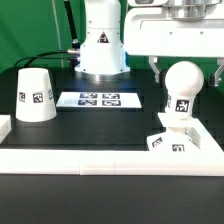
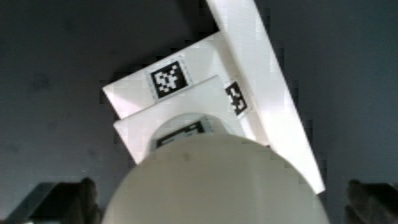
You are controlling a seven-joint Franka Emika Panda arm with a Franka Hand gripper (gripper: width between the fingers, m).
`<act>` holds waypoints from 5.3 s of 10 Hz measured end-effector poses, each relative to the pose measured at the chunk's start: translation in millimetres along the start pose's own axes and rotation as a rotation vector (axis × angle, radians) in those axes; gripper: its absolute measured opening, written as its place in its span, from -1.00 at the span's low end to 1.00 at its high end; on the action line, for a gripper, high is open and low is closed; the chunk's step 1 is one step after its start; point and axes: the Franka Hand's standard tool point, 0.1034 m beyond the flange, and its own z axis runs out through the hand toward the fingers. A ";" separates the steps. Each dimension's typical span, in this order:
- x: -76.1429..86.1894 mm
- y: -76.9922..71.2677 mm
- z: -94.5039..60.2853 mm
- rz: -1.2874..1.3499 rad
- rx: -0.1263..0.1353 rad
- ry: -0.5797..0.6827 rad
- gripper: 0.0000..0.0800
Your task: Assemble lamp
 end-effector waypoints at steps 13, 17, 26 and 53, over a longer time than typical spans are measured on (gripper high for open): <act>8.1 2.0 -0.3 -1.181 -0.075 0.010 0.75; 8.6 4.8 2.1 -1.441 -0.102 -0.010 0.75; 10.0 8.9 3.5 -1.542 -0.124 -0.023 0.44; 4.5 1.6 5.4 0.717 -0.005 0.021 0.44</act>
Offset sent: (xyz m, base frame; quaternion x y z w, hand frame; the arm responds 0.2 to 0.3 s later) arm 0.0060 -0.0073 -0.0044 -0.0405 0.0313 -0.3069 0.9504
